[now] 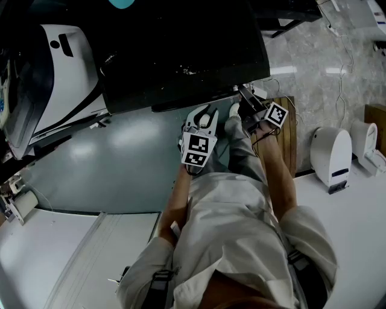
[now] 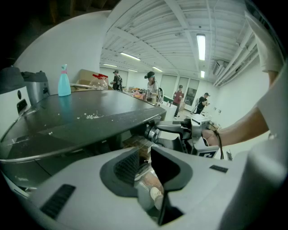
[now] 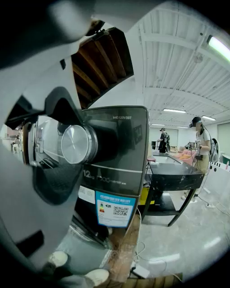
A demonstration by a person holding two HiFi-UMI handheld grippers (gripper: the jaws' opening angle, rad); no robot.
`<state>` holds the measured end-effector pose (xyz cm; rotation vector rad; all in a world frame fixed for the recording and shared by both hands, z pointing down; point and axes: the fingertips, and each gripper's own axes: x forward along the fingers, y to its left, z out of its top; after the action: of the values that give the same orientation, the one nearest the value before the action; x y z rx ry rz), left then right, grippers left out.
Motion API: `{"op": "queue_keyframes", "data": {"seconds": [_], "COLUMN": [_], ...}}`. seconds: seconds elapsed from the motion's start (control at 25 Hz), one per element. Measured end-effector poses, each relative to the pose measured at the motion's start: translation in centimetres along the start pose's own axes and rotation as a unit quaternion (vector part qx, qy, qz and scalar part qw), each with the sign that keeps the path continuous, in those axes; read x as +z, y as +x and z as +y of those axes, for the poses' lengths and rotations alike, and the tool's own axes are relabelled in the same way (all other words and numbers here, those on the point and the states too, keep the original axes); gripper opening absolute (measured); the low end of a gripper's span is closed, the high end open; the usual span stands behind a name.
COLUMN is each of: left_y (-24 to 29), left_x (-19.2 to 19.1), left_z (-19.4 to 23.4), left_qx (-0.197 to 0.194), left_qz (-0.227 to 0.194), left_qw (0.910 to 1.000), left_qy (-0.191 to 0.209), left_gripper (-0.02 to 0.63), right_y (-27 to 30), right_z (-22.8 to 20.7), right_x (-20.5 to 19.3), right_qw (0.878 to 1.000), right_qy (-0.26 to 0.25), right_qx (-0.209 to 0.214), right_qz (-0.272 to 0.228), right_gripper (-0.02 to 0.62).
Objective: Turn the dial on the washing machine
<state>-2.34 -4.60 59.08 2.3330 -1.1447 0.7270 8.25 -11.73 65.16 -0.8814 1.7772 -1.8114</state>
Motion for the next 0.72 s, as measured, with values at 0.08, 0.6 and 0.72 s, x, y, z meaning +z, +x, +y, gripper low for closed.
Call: {"op": "queue_keyframes", "data": {"seconds": [0.08, 0.6, 0.72], "left_y": [0.00, -0.43, -0.53], "left_x": [-0.08, 0.13, 0.41], "left_z": [0.05, 0.12, 0.20], "left_qx": [0.000, 0.000, 0.001], "left_qz": [0.001, -0.004, -0.010], "left_qw": [1.0000, 1.0000, 0.9999], "left_qy": [0.001, 0.005, 0.011], "left_gripper": [0.087, 0.087, 0.088], "right_y": [0.03, -0.18, -0.31], "right_z": [-0.04, -0.05, 0.13], "right_x": [0.01, 0.04, -0.15], "right_qw": [1.000, 1.000, 0.999], "right_qy": [0.002, -0.013, -0.024], "right_qx": [-0.001, -0.024, -0.030], "right_qz": [-0.002, -0.004, -0.003], "right_gripper": [0.275, 0.313, 0.328]}}
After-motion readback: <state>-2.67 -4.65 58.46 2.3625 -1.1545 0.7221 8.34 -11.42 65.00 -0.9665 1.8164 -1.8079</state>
